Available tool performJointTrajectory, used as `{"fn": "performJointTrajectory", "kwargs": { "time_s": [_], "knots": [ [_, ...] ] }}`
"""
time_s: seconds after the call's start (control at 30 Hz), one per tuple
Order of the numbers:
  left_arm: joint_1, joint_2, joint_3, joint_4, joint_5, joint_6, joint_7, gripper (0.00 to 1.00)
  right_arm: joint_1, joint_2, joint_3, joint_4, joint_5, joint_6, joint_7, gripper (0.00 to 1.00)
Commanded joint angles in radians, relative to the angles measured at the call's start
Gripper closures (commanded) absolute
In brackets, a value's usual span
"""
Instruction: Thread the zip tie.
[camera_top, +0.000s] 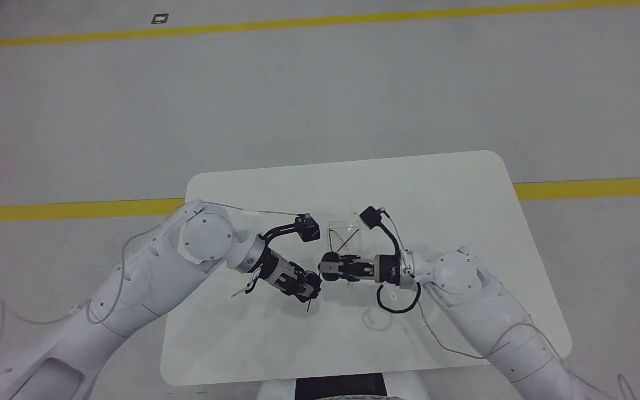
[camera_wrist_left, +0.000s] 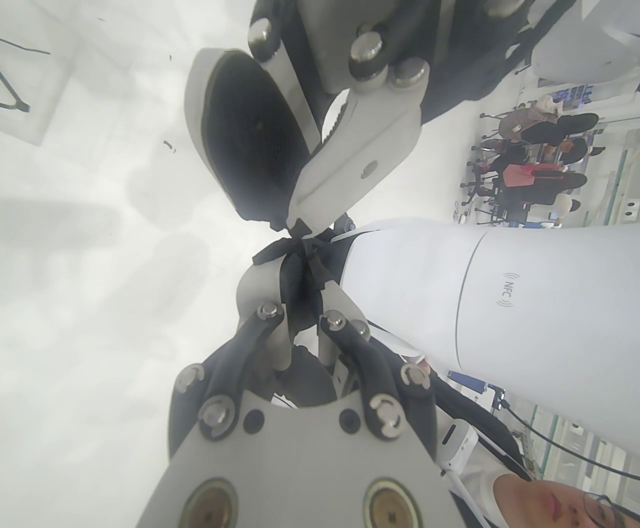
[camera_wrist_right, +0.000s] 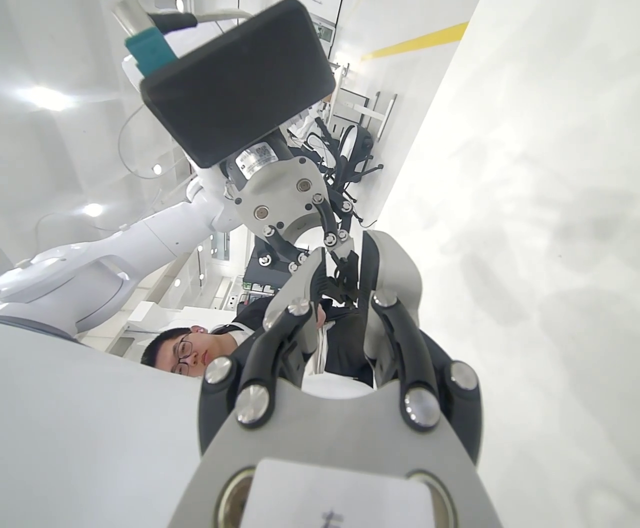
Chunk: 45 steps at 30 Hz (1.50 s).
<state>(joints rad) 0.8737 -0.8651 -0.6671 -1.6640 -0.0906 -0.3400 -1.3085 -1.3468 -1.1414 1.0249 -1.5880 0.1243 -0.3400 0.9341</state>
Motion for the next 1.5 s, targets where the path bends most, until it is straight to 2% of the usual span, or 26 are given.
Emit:
{"fn": "performJointTrajectory", "kwargs": {
  "time_s": [0.0,0.3,0.63,1.07,1.17,1.23,1.27,1.47],
  "knots": [
    [0.000,0.000,0.000,0.000,0.000,0.000,0.000,1.00,0.000,0.000,-0.002,0.000,-0.001,0.000,-0.001,0.84],
    [0.000,0.000,0.000,0.000,0.000,0.000,0.000,1.00,0.005,0.001,-0.012,-0.002,-0.013,0.000,-0.005,0.86],
    [0.000,0.000,0.000,0.000,0.000,0.000,0.000,1.00,0.006,0.004,-0.015,-0.005,-0.018,0.000,-0.008,1.00],
    [0.000,0.000,0.000,0.000,0.000,0.000,0.000,1.00,0.005,0.006,-0.015,-0.007,-0.012,0.000,-0.014,1.00],
    [0.000,0.000,0.000,0.000,0.000,0.000,0.000,0.34,0.005,0.007,-0.016,-0.003,-0.005,0.000,-0.013,1.00],
    [0.000,0.000,0.000,0.000,0.000,0.000,0.000,0.04,0.005,0.007,-0.015,0.001,-0.001,0.000,-0.016,1.00],
    [0.000,0.000,0.000,0.000,0.000,0.000,0.000,0.00,0.006,0.007,-0.015,0.002,0.000,0.000,-0.017,1.00],
    [0.000,0.000,0.000,0.000,0.000,0.000,0.000,0.00,0.006,0.008,-0.013,0.008,0.003,0.000,-0.026,1.00]
  ]
}}
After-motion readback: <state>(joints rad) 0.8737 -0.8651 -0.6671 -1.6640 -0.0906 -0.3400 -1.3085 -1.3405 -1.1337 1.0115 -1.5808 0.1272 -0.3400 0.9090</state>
